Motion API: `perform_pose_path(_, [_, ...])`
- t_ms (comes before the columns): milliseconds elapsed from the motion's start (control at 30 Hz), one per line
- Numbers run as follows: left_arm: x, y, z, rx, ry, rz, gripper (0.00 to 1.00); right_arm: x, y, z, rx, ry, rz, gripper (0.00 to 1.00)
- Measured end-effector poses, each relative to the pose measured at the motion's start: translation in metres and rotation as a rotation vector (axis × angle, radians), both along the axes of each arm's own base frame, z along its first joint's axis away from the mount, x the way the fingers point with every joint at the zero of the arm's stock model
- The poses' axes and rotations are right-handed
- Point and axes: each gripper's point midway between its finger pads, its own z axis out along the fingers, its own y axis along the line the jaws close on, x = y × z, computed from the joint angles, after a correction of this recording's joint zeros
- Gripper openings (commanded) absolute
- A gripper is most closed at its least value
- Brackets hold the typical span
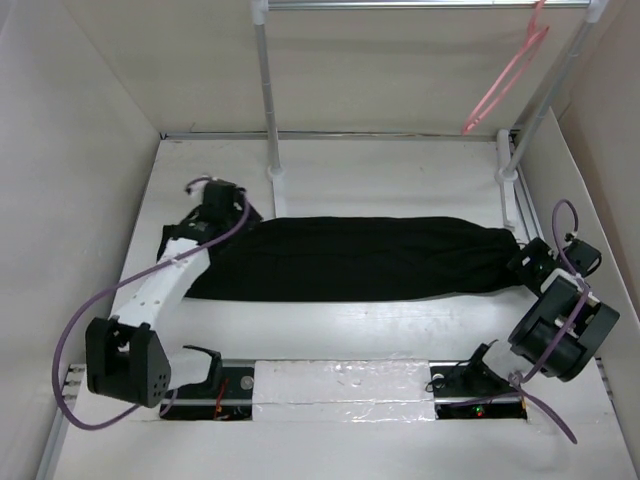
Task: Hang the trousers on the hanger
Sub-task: Fold the trousers at the center of the board.
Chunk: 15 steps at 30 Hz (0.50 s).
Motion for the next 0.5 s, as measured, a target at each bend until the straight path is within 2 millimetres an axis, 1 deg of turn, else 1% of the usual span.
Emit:
perform_pose_path(33, [-0.003,-0.023,-0.004,-0.009,0.008,-0.058,0.68,0.003,0.0,-0.002,0.006,-0.004,-0.005,0.71])
perform_pose_path(67, [-0.007,-0.045,-0.011,-0.014,0.025,-0.116,0.69,0.006,-0.001,-0.002,0.006,-0.01,-0.008,0.5])
perform_pose_path(100, [-0.01,-0.07,-0.018,-0.017,0.041,-0.176,0.69,0.008,0.0,-0.003,0.009,-0.011,-0.01,0.45])
perform_pose_path(133, [-0.013,-0.089,-0.026,-0.017,0.063,-0.221,0.69,0.008,0.001,-0.007,0.024,-0.004,-0.015,0.43])
perform_pose_path(167, [-0.018,-0.109,-0.037,-0.014,0.099,-0.271,0.69,0.01,0.002,-0.008,0.035,-0.004,-0.017,0.29])
perform_pose_path(200, [-0.02,-0.126,-0.048,-0.01,0.13,-0.309,0.69,0.013,0.003,-0.009,0.04,-0.003,-0.016,0.23])
perform_pose_path(233, [-0.021,-0.138,-0.059,-0.004,0.161,-0.335,0.69,0.014,0.003,-0.012,0.054,0.003,-0.019,0.17])
perform_pose_path(267, [-0.022,-0.147,-0.07,0.005,0.191,-0.35,0.69,0.016,0.003,-0.013,0.065,0.003,-0.019,0.06])
perform_pose_path(300, [-0.022,-0.152,-0.079,0.012,0.213,-0.358,0.69,0.019,0.004,-0.013,0.074,0.002,-0.017,0.0])
perform_pose_path(400, [-0.022,-0.154,-0.099,0.03,0.26,-0.356,0.69,0.021,0.005,-0.013,0.087,-0.001,-0.013,0.0])
perform_pose_path(467, [-0.022,-0.154,-0.106,0.038,0.277,-0.355,0.69,0.016,0.003,-0.01,0.079,0.001,-0.014,0.0])
perform_pose_path(500, [-0.021,-0.154,-0.109,0.04,0.284,-0.354,0.69,0.012,0.002,-0.005,0.071,0.004,-0.02,0.0])
